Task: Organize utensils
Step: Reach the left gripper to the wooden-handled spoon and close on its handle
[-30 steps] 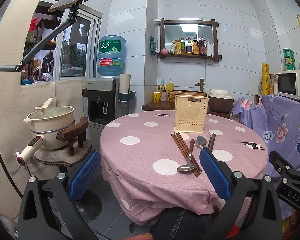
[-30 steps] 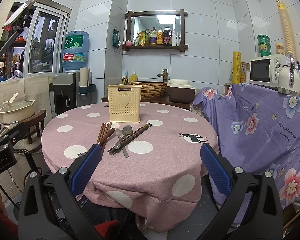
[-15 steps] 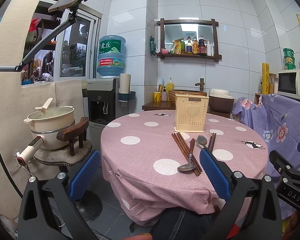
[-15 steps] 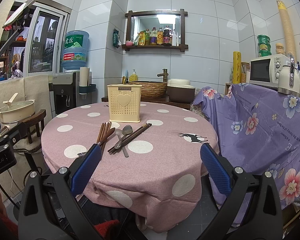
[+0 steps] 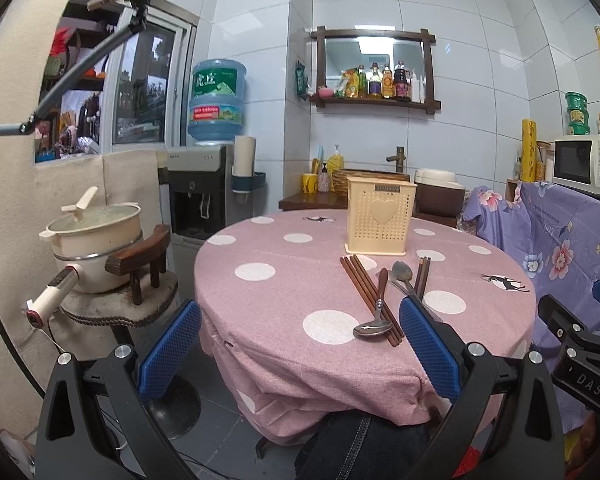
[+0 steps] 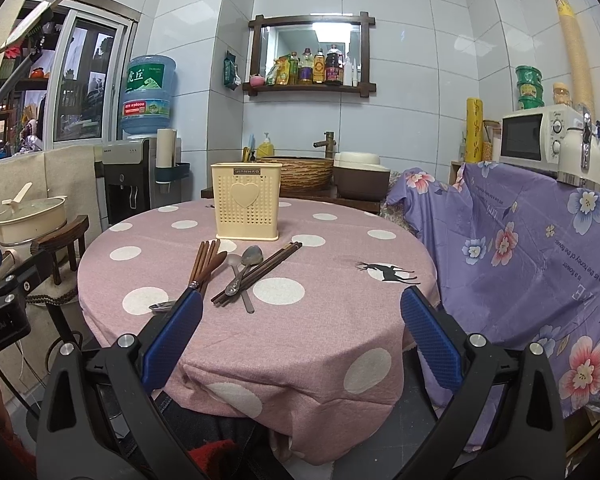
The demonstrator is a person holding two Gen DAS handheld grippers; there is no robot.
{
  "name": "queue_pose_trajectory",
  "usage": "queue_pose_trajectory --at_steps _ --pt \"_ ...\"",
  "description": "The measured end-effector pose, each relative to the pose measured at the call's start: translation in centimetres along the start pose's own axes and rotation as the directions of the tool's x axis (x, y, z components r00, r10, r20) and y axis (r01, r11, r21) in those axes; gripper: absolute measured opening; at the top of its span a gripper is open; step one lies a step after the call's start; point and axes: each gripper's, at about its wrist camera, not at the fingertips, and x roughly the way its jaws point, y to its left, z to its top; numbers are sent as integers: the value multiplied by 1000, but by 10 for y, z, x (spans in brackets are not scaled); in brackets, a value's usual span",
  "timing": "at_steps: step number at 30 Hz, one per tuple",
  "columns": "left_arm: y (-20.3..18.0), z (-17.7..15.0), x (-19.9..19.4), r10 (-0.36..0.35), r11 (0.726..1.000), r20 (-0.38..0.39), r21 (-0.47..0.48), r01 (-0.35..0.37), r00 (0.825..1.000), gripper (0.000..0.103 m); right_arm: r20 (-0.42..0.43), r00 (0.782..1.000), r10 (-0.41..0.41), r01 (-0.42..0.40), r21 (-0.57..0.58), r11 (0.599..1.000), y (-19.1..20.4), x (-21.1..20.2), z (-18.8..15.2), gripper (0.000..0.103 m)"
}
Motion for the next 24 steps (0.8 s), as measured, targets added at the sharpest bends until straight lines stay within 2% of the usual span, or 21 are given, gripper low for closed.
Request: queue_pose_trajectory --at_steps 5,12,21,24 --pt "3 4 22 1 1000 -48 16 -1 999 98 -47 999 -5 6 5 1000 -12 31 6 98" --pt "1 16 72 -26 996 -156 80 39 987 98 -125 992 4 -4 -2 1000 -20 79 21 98" --pt "8 34 131 -36 993 -257 103 64 966 98 -272 961 47 -28 74 997 -44 151 33 98" --pt "11 39 151 -70 991 -296 88 100 953 96 -320 945 66 -35 102 994 -52 174 36 98"
